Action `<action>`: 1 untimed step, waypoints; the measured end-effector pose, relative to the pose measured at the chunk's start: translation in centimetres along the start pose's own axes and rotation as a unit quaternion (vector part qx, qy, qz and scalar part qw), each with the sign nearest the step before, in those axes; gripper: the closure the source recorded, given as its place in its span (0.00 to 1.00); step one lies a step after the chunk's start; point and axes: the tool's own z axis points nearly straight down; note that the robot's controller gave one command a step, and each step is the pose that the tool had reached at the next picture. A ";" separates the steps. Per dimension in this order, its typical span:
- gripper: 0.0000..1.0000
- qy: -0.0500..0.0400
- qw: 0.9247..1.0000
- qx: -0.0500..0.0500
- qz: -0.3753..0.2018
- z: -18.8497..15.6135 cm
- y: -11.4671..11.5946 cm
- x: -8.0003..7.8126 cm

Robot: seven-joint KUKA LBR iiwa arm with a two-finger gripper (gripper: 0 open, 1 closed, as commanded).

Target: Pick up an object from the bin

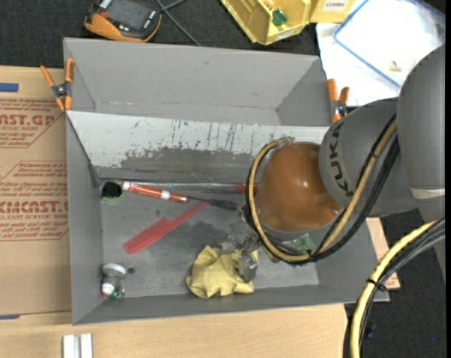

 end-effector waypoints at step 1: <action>1.00 0.000 1.000 0.000 0.000 0.0 0.0 0.0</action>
Offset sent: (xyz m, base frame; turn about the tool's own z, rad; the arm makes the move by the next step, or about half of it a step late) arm -0.0024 -0.0002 0.0081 -0.0019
